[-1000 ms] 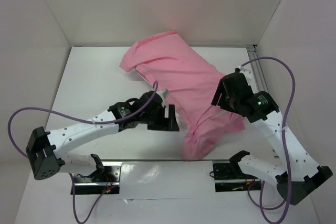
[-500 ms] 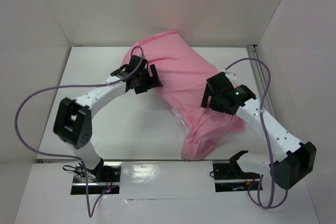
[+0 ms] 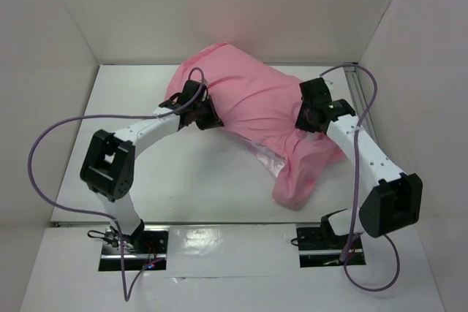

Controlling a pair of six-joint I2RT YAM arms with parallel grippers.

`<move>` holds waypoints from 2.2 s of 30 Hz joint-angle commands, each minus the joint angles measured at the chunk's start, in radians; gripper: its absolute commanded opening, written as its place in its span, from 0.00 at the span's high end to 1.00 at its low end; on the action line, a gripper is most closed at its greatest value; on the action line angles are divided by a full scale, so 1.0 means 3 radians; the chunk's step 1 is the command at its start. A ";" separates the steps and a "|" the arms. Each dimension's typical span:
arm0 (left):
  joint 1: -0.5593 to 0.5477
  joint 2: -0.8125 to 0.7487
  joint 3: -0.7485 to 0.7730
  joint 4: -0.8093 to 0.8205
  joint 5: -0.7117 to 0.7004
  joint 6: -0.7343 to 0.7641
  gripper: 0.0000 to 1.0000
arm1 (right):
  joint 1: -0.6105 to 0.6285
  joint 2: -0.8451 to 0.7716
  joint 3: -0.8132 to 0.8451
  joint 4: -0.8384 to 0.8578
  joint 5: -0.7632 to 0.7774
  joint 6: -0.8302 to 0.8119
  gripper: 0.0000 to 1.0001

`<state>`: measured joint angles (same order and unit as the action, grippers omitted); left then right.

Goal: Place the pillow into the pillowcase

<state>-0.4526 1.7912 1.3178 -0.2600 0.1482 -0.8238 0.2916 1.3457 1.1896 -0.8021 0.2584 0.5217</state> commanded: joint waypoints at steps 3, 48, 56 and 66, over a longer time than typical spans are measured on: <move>-0.0209 -0.1015 -0.0572 0.0023 0.0048 -0.0077 1.00 | -0.0210 0.0554 0.0519 0.1005 0.0084 -0.0373 1.00; 0.1953 -0.2555 -0.1945 -0.0094 0.0493 -0.0230 1.00 | -0.0743 -0.0937 -0.0928 0.0071 -0.0846 -0.0067 0.01; 0.2383 -0.2453 -0.1208 -0.0897 -0.0101 -0.0460 1.00 | -0.0339 -0.0988 -0.1082 0.0280 -0.0561 0.0153 0.01; 0.2490 -0.2386 -0.1207 -0.0785 0.0171 -0.0465 1.00 | 0.0322 -0.0492 -0.1128 0.0285 0.0892 0.0761 0.03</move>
<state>0.2867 1.0706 0.9424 -0.4980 0.1734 -0.9535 0.3859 1.1904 0.8574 -0.7547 0.3126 0.6659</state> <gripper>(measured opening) 0.024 0.977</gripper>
